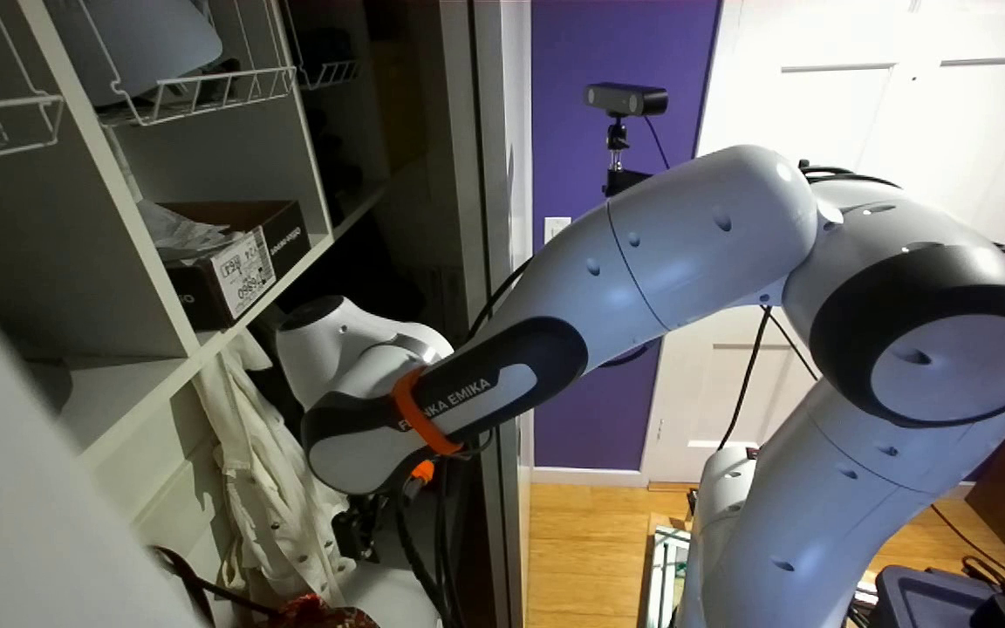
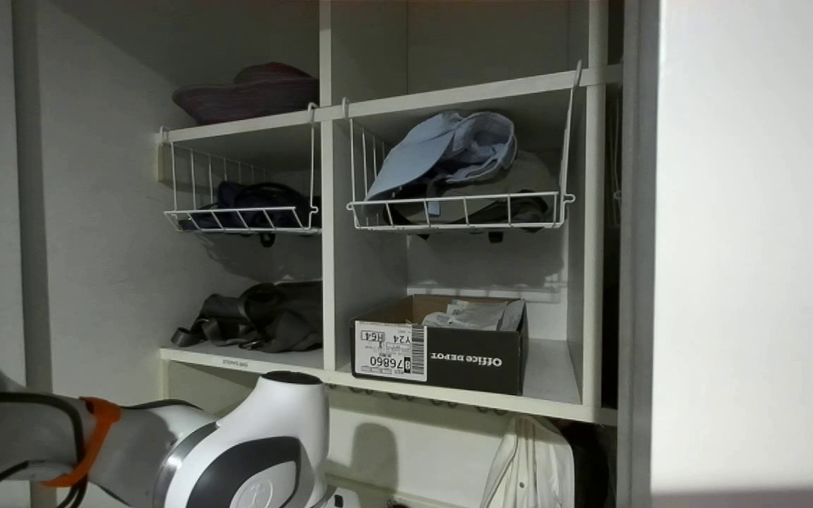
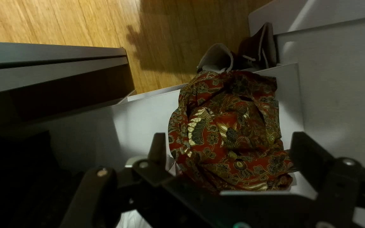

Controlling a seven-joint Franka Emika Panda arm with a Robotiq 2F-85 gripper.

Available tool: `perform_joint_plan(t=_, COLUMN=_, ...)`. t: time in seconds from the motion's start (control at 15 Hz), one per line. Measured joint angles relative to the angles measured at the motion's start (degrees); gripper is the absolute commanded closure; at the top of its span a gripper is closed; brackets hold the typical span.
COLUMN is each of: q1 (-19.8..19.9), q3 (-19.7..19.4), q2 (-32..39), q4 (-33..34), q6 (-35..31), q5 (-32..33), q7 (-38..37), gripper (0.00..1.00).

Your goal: Remove the blue cap from the rack on the right and put it in the box below the rack on the right

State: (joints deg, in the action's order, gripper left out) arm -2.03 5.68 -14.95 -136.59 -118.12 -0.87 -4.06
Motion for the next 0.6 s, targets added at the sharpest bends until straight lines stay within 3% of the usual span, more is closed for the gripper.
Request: perform_joint_plan(t=0.6, q1=0.43, q3=-1.29, q2=-1.82, q4=-0.49, q6=-0.23, q5=-0.15, q7=-0.18, gripper=0.00)
